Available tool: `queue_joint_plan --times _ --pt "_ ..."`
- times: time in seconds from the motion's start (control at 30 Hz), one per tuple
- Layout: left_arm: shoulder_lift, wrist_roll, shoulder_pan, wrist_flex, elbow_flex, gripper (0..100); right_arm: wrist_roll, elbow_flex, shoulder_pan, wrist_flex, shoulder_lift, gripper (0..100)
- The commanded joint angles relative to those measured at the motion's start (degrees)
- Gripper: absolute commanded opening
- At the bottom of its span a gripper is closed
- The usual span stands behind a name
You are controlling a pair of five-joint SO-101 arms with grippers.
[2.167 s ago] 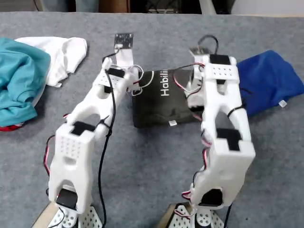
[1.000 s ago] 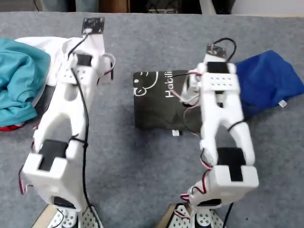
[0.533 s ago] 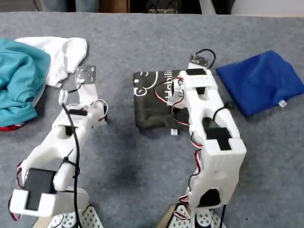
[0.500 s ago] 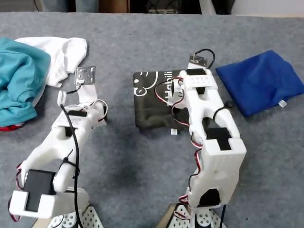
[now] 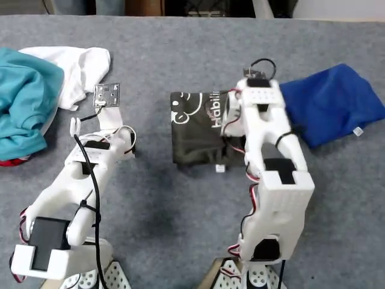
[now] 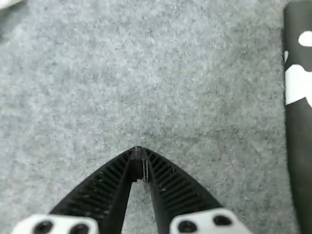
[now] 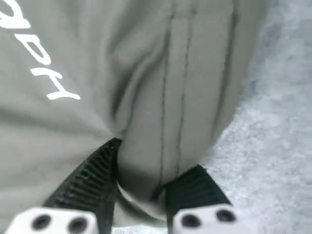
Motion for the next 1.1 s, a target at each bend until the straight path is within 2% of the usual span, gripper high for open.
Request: queue_joint_plan --times 0.0,0.13,0.3,0.6,0.73,0.87,0.93,1.0,1.07 --pt "-2.2 -0.3 -0.3 -0.8 0.1 3 4.6 -12.6 2.5 7.7 -0.6 1.5" --pt "-2.2 -0.4 -0.3 -0.8 0.1 3 10.2 -26.2 5.5 14.2 -0.4 1.5" --pt "-2.1 -0.4 -0.3 -0.8 0.1 3 18.3 -36.6 12.7 14.3 -0.3 1.5" --pt "-2.1 -0.4 -0.3 -0.8 0.1 3 35.2 -45.2 30.8 1.3 7.6 1.5" --pt "-2.1 -0.4 -0.3 -0.8 0.1 3 38.9 -52.2 35.6 0.5 13.6 1.8" --pt "-2.1 -0.4 -0.2 -0.8 0.1 3 39.2 -59.9 37.9 1.1 19.6 2.7" --pt "-2.1 -0.4 0.1 -0.7 0.1 3 39.0 -62.7 38.4 2.3 22.0 9.2" --pt "-2.5 -0.4 0.6 -0.4 -0.4 4 37.6 -65.3 38.5 4.8 23.8 22.5" --pt "-3.4 -0.2 -0.2 3.7 -3.0 9 34.6 -68.4 38.2 7.5 24.3 37.1"
